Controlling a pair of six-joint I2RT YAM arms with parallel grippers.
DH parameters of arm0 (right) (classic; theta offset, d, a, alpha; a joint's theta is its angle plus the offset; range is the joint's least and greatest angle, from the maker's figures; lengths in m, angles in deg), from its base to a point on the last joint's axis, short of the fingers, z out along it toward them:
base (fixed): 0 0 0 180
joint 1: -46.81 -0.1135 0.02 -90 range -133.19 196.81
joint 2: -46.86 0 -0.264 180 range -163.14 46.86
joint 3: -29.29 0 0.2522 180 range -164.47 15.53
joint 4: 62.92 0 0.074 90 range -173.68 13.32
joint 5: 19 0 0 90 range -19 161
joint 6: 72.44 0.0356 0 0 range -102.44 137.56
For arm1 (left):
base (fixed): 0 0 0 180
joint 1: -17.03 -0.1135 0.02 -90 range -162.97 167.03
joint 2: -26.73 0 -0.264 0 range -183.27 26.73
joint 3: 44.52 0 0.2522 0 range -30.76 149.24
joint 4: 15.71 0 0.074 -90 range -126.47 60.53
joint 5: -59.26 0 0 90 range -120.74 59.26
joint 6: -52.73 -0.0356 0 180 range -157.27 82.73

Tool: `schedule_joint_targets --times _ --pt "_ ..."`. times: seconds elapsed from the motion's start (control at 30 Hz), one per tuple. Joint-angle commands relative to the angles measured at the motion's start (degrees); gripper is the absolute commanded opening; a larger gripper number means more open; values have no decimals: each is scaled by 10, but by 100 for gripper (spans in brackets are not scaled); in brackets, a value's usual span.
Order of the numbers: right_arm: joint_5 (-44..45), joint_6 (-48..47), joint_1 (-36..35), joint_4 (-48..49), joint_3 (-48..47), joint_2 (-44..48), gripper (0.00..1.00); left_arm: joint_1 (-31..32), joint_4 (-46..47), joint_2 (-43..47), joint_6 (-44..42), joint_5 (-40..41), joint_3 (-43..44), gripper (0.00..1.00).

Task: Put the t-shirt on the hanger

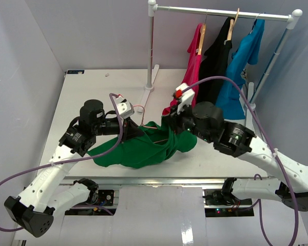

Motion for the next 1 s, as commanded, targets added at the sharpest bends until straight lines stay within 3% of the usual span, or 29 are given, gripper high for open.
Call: schedule_joint_targets --times 0.0,0.33,0.63,0.7,0.87,0.97 --pt "-104 -17 -16 36 24 -2 8 0 57 -3 6 -65 -16 0" --pt "-96 7 -37 63 22 -66 8 0 89 -29 20 -95 -37 0" --pt "-71 12 -57 120 56 -58 8 0 92 -27 17 -102 -45 0" --pt "-62 3 -58 112 53 -64 13 0 93 -25 16 -106 -47 0" --pt "-18 -7 -58 125 94 -25 40 0 96 -17 18 -116 -49 0" --pt "-14 -19 -58 138 109 11 47 0 96 -15 21 -120 -49 0"
